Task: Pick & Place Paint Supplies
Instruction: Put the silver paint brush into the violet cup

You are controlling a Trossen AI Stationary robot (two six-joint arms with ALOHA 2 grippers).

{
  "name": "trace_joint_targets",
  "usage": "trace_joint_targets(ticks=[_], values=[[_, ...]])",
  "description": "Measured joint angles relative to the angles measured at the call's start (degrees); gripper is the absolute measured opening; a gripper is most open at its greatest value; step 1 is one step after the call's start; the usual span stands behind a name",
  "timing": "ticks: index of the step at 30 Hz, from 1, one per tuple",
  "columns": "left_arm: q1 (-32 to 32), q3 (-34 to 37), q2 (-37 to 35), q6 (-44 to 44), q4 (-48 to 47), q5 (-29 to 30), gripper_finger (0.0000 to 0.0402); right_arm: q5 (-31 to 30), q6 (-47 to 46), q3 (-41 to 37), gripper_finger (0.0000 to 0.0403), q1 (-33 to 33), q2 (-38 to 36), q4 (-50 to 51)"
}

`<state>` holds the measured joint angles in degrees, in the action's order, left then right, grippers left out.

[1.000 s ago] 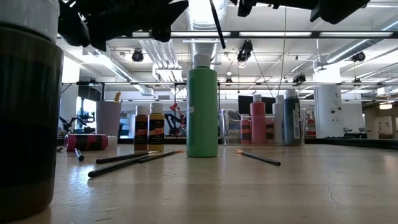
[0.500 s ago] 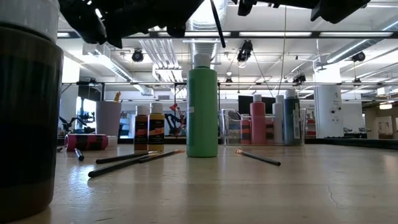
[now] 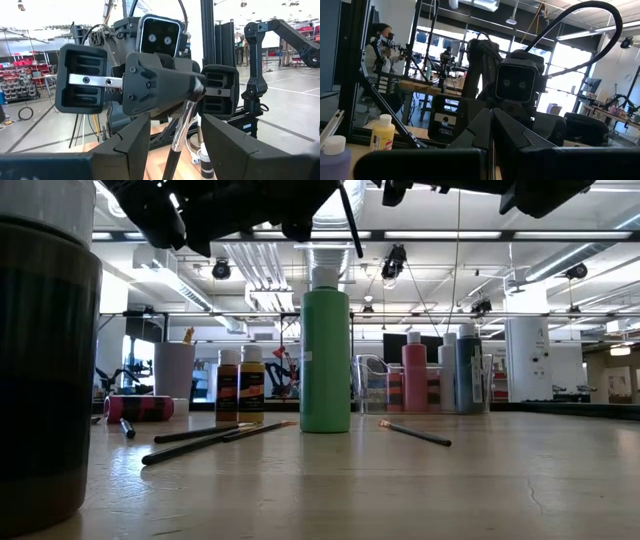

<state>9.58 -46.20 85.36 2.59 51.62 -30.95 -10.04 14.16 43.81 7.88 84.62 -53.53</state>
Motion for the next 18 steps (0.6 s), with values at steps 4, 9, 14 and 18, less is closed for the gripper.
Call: trace_joint_targets(ticks=[4,9,14,18], values=[[-0.06,-0.19,0.00,-0.15,0.12,0.01,0.0163,0.00,-0.01,0.00,0.0008,0.00,0.00,0.00],[-0.08,-0.19,0.02,-0.19,0.12,0.01,0.0146,-0.35,-0.14,0.00,0.0008,0.00,0.00,0.01],[-0.17,-0.79,0.00,-0.73,0.07,0.03,0.0142,-0.44,-0.12,0.00,0.0008,0.00,0.00,0.13],[-0.21,-1.19,0.00,-1.18,-0.31,0.03,0.0141,-0.49,-0.08,0.00,0.0008,0.00,0.00,0.12]])
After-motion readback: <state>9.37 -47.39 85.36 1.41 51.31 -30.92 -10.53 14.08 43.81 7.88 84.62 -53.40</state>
